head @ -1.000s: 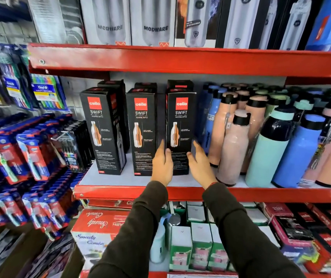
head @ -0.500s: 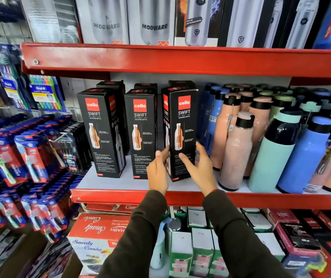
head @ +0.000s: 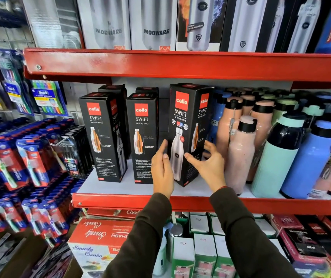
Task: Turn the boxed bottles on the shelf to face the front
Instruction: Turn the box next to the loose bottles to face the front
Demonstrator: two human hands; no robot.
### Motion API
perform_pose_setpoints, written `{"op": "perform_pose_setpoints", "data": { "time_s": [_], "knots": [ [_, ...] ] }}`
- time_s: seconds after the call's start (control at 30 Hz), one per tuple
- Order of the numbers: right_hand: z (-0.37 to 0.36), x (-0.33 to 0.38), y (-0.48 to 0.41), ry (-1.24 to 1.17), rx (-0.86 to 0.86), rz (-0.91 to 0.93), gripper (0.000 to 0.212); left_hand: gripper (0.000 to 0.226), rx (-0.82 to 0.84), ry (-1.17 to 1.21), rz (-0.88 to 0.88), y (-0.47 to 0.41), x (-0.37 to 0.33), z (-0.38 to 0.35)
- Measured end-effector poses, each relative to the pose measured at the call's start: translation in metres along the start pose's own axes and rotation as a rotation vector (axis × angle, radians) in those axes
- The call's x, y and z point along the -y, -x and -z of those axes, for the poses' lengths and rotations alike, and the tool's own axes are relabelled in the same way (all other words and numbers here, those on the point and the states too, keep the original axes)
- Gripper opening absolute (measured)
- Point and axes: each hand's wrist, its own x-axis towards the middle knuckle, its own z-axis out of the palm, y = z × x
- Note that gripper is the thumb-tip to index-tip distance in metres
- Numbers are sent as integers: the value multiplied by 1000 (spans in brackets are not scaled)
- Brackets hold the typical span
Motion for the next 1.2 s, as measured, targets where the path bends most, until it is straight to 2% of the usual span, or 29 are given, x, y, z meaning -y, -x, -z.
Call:
{"op": "perform_pose_setpoints", "data": {
  "time_s": [0.13,0.23,0.43,0.63,0.93,1.2],
  "knots": [
    [2,-4,-5,-24,76,-4,84,48,132,-31,161,-14,6,0],
    [1,-4,-5,-67,155,22,80,46,206,-43,175,-17,7,2],
    [-6,-8,0,-43,293,94,72,48,144,-70,140,-12,12,3],
    [-10,-9,-2,47,283,116,88,48,86,-95,127,-9,16,-3],
    [-13,-18,-7,93,295,110,78,66,112,-131,138,-9,24,-10],
    [-12,-23,-6,126,260,129,79,65,106,-118,150,-6,20,-12]
  ]
}}
